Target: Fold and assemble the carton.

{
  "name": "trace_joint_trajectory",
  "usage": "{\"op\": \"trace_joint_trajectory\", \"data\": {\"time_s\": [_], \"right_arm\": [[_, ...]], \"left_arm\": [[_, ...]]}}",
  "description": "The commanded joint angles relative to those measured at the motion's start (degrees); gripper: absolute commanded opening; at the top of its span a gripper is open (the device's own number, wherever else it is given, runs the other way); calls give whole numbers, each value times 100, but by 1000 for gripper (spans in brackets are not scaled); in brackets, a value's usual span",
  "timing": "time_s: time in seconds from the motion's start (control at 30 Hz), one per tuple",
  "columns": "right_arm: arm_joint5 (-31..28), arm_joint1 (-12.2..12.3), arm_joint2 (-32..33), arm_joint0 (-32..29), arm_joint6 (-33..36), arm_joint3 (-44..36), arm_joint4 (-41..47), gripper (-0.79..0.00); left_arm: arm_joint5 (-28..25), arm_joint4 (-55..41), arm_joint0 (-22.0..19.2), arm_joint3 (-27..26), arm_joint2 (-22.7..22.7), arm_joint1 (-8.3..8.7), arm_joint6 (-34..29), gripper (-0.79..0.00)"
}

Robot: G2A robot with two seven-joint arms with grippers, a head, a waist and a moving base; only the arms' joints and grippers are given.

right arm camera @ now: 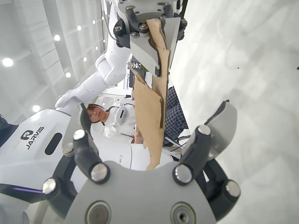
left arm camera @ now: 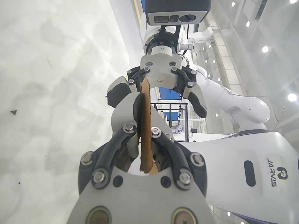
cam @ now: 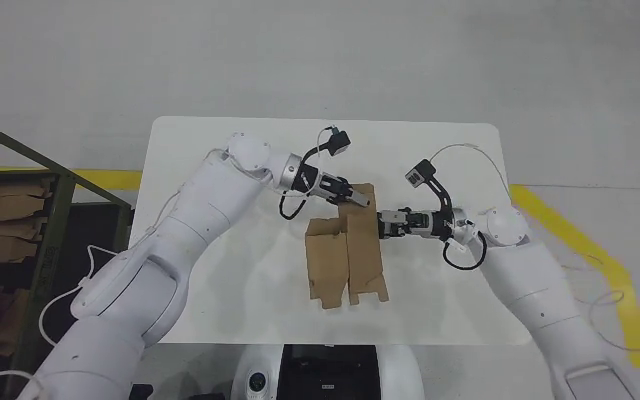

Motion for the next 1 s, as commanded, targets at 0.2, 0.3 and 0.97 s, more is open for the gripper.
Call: {"op": "trace_joint_trajectory", "data": {"time_s": [0.2,0.3,0.97], "right_arm": [[-79,-57,-78,90,27,194,-12,-397],[-80,-71,-101,116,61,244,-46,-437],[0,-120,-116,182,140,404,-153,-727]], "left_arm": [[-30,-13,-6,44,-52,-34,-91,-785],[-34,-6,-12,57,-66,-47,-115,-785],[-38,2,-33,119,-148,-127,-252,-785]]}}
